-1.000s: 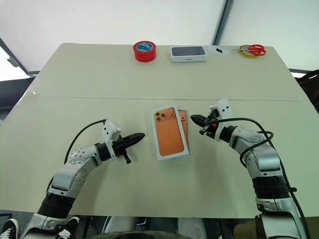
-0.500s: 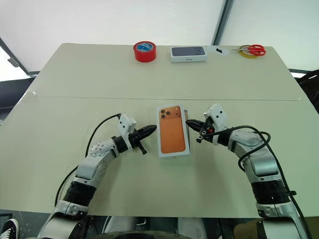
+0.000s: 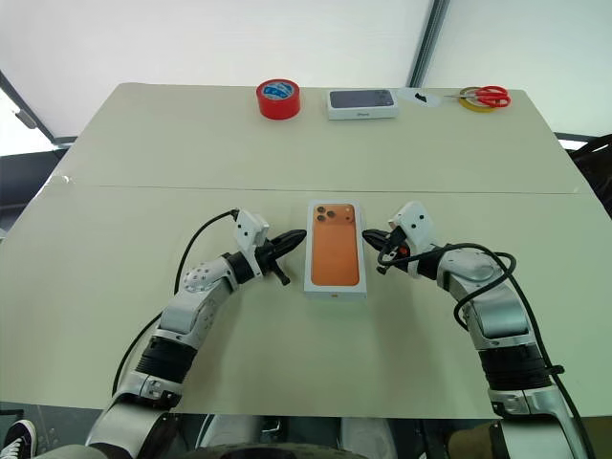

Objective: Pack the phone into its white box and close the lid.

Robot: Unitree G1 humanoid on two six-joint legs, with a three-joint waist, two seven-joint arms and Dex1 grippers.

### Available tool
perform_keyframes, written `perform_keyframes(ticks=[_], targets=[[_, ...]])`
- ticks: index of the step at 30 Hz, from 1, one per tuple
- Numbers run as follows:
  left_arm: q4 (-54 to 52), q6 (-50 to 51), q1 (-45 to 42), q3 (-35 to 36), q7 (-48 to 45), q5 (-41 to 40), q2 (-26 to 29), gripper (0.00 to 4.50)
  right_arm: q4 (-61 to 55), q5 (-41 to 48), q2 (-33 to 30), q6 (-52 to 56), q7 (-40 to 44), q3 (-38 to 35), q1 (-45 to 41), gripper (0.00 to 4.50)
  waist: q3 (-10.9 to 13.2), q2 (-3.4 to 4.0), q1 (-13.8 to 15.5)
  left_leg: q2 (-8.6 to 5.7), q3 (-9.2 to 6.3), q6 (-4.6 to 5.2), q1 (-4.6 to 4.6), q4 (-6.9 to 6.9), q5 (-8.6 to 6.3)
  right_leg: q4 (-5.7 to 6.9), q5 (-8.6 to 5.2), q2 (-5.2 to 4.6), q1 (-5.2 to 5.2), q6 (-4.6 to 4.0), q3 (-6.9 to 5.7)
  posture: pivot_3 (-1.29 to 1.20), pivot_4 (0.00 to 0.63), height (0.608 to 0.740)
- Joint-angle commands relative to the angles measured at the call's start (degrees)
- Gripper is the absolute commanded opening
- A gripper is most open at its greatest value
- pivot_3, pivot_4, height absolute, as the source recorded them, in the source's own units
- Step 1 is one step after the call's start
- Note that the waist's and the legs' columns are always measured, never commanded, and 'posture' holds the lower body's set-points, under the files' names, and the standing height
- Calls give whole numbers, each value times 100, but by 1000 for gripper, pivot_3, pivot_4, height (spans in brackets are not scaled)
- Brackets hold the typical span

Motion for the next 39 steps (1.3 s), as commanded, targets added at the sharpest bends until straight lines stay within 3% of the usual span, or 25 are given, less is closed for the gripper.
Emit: perform_keyframes(ticks=[1,13,21,23,28,33,38,39], targets=[[-43,-158,-131,-64,-38,79,-33,0,-7,-67,11,-201,-10,-75,-112,64,0,0,3,0,0,0,0,0,0,0,0,0,0,0,0,0,150,730],[124,-158,-310,-52,-13,51,-246,0,283,-207,-72,-355,-24,-181,-247,64,0,0,13,-1,0,-9,0,2,5,1,0,0,0,0,-1,0,150,730],[83,-147,-251,-10,-56,159,-102,0,648,-639,-211,-836,63,-14,-323,64,0,0,3,-2,0,-12,0,4,7,3,0,1,0,0,-1,0,150,730],[-2,-109,-224,74,-20,99,-70,0,693,-532,-159,-868,76,-147,-419,64,0,0,-2,-2,1,-14,0,4,8,3,0,1,0,1,-1,0,150,730],[-284,731,-681,395,138,-457,-219,0,140,864,71,-152,663,-665,-536,64,3,-4,16,-1,-1,-17,0,4,10,7,0,1,-1,1,-1,0,150,730],[94,919,-1292,68,157,-216,-452,0,-87,323,-365,-362,1291,39,-35,64,2,-6,136,-3,-4,-16,1,11,10,6,0,2,8,2,-4,0,150,730],[1058,861,-1404,-867,50,867,-130,0,-92,-188,-496,-644,1289,479,230,64,1,-6,82,-9,0,-14,10,12,9,7,1,5,14,2,0,0,150,730],[1069,1133,-1372,-724,-16,666,-136,0,-93,-264,-478,-690,1239,512,238,64,-6,-13,91,-7,0,-14,11,12,9,9,1,7,13,2,0,0,150,730]])
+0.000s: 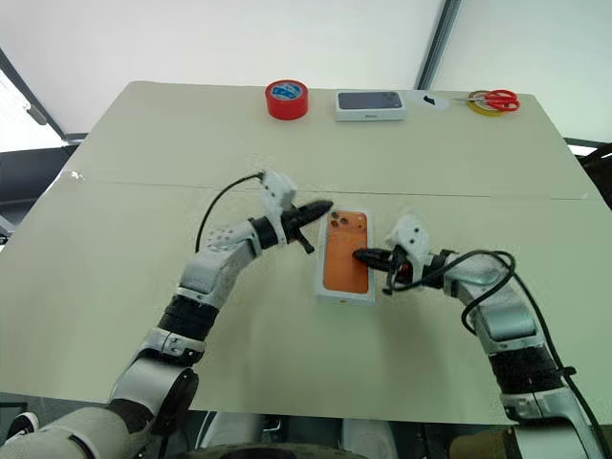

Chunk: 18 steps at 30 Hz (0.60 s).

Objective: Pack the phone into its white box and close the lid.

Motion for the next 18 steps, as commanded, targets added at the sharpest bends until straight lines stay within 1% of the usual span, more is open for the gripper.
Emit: perform_keyframes(ticks=[1,3,4,6,8,10,11,12,15,16,18], targets=[[207,450,60,-19,-165,-3,132,252,-92,-234,-34,5,-98,129,29,14,-15,-4,12,5,-3,-1,6,0,0,3,0,2,6,0,-1,0,150,730],[13,594,80,259,-295,-314,161,805,-144,162,53,373,-32,-57,-41,555,-16,-6,11,8,-5,0,18,-1,0,2,-1,2,19,-1,-2,0,150,730],[-106,610,95,354,-319,-393,203,1224,-149,233,87,409,-53,-127,-88,785,-16,-7,2,8,-5,0,18,-1,0,1,-1,1,19,-1,-1,0,150,730],[-425,468,166,572,-243,-464,353,2292,-56,209,158,314,-203,-233,-224,1830,-16,-6,-23,10,-6,-1,17,-1,0,1,-1,-1,17,-1,0,0,150,730],[-845,430,295,793,-160,-512,588,3267,26,313,186,273,-214,-363,-349,2768,-12,-5,-69,11,-6,-5,12,-4,2,2,-1,-1,8,-1,0,0,150,730],[-1288,521,473,1024,-207,-657,882,4333,77,505,154,340,-127,-528,-445,3916,-9,-3,-89,11,-6,-15,1,-9,8,5,-1,-1,-9,-1,0,0,150,730],[-1492,570,576,1134,-277,-729,1064,4352,92,646,129,438,-66,-639,-496,4373,-7,-3,-95,11,-5,-15,-2,-9,8,5,-1,-1,-11,-1,0,0,150,730],[-1633,606,649,1196,-316,-774,1187,4352,103,748,113,513,-22,-714,-529,4373,-6,-2,-91,11,-5,-15,-6,-9,8,4,-1,-1,-14,-1,0,0,150,730],[-2074,613,1245,1491,-795,-740,2177,4352,223,928,-220,456,364,-1021,-628,4373,-6,-2,-99,8,-5,-14,-4,-7,8,3,-1,-6,-8,-1,-1,0,150,730],[-2163,575,1460,1691,-944,-827,2450,4352,292,944,-375,405,536,-1095,-657,4373,-5,1,-109,8,-5,-14,-4,-8,7,1,-1,-7,-9,-1,-1,0,150,730],[-2318,614,1803,2054,-1142,-1105,2821,4352,502,891,-652,211,827,-1175,-698,4373,-2,4,-112,8,-4,-14,-3,-13,6,0,-1,-8,-11,-2,0,0,150,730]])
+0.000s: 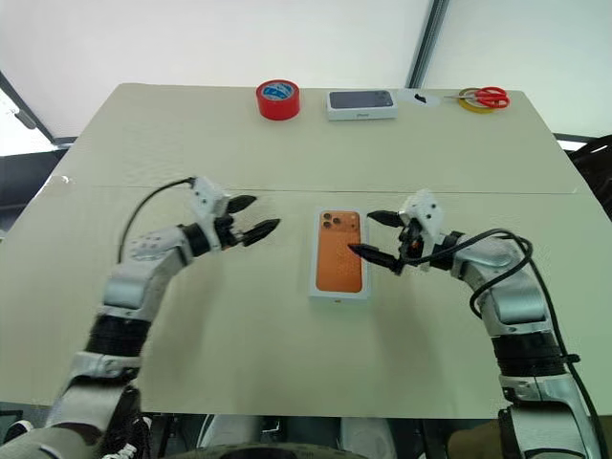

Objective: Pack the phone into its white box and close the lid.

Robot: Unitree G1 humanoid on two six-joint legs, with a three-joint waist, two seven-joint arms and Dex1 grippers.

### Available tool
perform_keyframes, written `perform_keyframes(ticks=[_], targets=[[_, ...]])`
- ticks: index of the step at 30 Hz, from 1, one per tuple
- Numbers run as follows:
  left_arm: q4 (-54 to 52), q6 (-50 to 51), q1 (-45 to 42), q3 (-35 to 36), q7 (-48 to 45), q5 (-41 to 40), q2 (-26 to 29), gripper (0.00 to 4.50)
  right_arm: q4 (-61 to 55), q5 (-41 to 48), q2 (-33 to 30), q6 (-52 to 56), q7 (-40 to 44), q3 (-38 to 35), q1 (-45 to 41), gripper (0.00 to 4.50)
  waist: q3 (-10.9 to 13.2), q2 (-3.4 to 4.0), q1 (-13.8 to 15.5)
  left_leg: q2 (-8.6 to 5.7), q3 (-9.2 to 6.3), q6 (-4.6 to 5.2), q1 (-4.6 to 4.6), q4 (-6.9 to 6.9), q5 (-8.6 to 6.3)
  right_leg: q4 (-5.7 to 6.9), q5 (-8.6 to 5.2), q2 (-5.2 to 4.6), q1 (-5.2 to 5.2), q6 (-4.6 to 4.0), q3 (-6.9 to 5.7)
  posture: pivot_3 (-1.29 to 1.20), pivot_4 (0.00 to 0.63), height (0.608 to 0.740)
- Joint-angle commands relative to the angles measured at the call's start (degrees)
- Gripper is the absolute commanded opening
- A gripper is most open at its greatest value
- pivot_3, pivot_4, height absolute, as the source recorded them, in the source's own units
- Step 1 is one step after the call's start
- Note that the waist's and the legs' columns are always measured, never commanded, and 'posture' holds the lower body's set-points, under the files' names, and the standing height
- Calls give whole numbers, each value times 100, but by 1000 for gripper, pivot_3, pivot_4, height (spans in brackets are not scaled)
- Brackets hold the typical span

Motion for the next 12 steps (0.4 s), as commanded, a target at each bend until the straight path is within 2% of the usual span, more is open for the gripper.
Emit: perform_keyframes(ticks=[1,6,12], targets=[[-430,-27,473,691,-379,-427,490,4352,316,25,-476,-345,526,-344,-126,4373,1,-1,3,1,-1,0,0,-1,0,-2,0,0,-1,0,0,0,150,730],[-1048,66,1452,1332,-436,-725,918,4352,1230,-348,-1093,-921,1191,-296,-149,4373,1,-1,8,-4,-3,29,0,-1,-20,-9,-1,-18,4,-2,-1,0,150,730],[-1464,340,2171,1726,-183,-896,1034,4352,1947,-538,-982,-1333,1181,-270,-453,4373,4,12,-29,-3,-1,22,2,-10,-16,-20,0,-20,5,-3,-1,0,150,730]])
